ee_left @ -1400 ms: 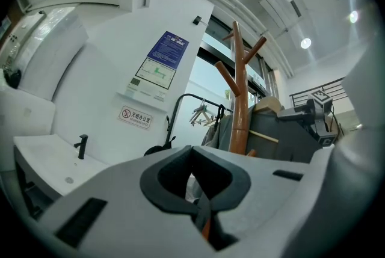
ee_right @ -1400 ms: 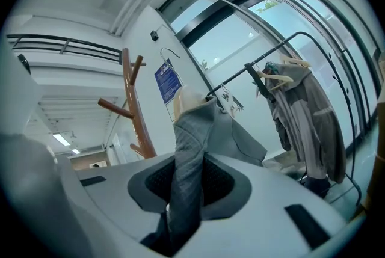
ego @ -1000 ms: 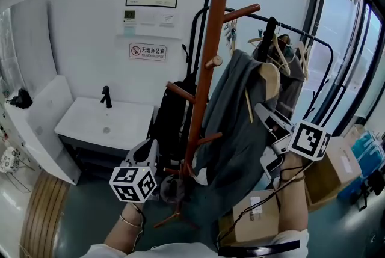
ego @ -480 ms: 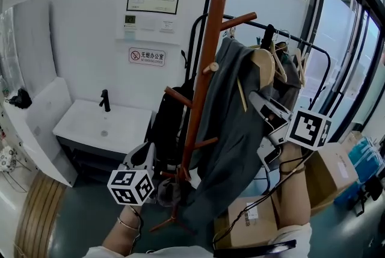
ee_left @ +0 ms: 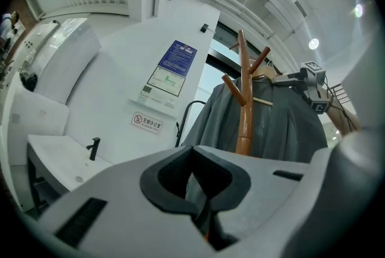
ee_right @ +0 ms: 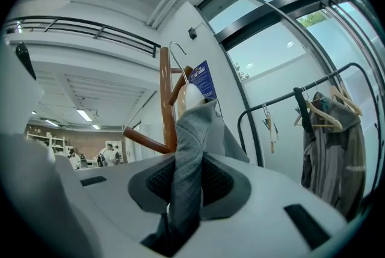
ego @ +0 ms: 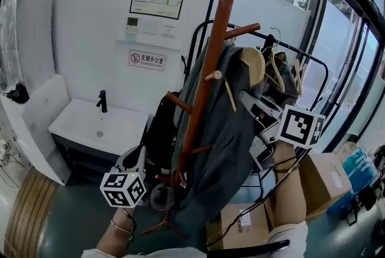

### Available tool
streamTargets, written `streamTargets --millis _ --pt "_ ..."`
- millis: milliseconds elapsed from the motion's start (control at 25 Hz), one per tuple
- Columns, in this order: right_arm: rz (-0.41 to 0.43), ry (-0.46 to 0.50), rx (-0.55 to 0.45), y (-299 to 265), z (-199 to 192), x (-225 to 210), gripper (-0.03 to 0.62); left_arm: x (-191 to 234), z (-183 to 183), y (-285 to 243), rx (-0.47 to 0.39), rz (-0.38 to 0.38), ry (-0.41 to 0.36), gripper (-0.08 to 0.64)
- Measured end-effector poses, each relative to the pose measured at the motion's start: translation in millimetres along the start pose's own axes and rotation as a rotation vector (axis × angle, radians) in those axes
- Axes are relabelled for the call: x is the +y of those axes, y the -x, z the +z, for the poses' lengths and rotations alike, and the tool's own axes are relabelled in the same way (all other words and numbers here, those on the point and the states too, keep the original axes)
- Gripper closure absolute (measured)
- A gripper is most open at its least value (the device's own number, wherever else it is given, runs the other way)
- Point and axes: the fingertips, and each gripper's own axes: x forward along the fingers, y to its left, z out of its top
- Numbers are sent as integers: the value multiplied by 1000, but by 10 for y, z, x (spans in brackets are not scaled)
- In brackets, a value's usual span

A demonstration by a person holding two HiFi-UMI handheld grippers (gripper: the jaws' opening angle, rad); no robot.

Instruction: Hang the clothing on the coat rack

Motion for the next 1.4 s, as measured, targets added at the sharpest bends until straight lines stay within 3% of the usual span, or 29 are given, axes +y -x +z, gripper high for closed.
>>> streamTargets --millis 280,880,1400 --pt "-85 5 37 -101 -32 -119 503 140 11 42 -5 26 3 552" --pt "-81 14 82 -352 -122 -96 506 369 -4 182 -3 74 21 552" --pt "-22 13 123 -525 -362 -6 505 556 -80 270 21 120 27 552"
